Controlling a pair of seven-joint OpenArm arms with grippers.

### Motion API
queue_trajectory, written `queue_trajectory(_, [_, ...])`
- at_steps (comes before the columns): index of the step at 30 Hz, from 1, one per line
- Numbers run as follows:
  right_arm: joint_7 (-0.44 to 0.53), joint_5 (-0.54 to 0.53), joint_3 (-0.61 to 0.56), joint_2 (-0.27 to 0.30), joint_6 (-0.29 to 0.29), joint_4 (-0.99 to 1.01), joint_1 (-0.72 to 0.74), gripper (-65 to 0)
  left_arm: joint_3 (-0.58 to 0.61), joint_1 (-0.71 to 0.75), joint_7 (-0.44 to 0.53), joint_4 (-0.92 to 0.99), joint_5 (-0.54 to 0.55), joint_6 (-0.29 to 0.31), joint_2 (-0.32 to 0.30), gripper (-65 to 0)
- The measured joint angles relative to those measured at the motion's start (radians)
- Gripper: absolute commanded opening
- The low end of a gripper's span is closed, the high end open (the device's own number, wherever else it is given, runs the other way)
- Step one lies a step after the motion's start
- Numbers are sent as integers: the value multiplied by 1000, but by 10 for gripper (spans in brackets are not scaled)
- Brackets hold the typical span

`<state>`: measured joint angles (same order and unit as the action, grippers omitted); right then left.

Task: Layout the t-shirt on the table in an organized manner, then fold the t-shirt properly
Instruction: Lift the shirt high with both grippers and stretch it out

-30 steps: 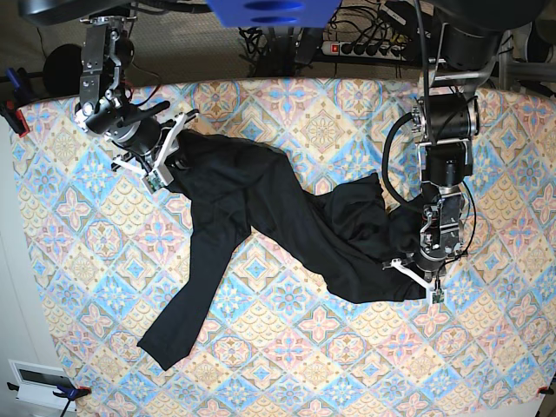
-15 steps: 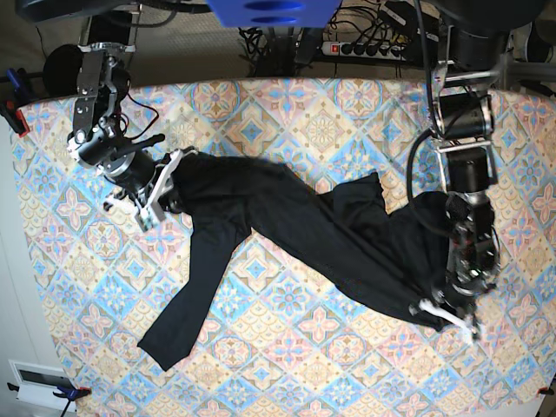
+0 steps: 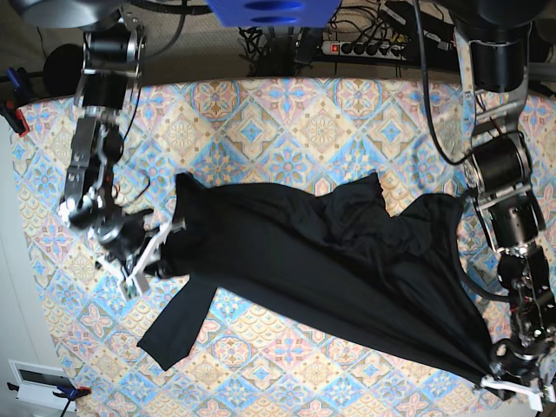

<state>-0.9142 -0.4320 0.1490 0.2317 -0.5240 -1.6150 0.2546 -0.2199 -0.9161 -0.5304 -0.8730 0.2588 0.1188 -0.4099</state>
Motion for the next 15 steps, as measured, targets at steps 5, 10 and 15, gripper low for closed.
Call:
queue_trajectory(5, [55,-4,-2,0,-1,171,173,-650,3,-106,-5,22,-2,4,-11,-650])
queue_trajectory(10, [53,5,-2,1,-5,340,357,-650,3,-216,-14,107,-2,4,-16,-650])
queue_trajectory(15, [95,-7,-2,1,1,443,557,-650,3,-299,-6,108,-1,6,-22,-650])
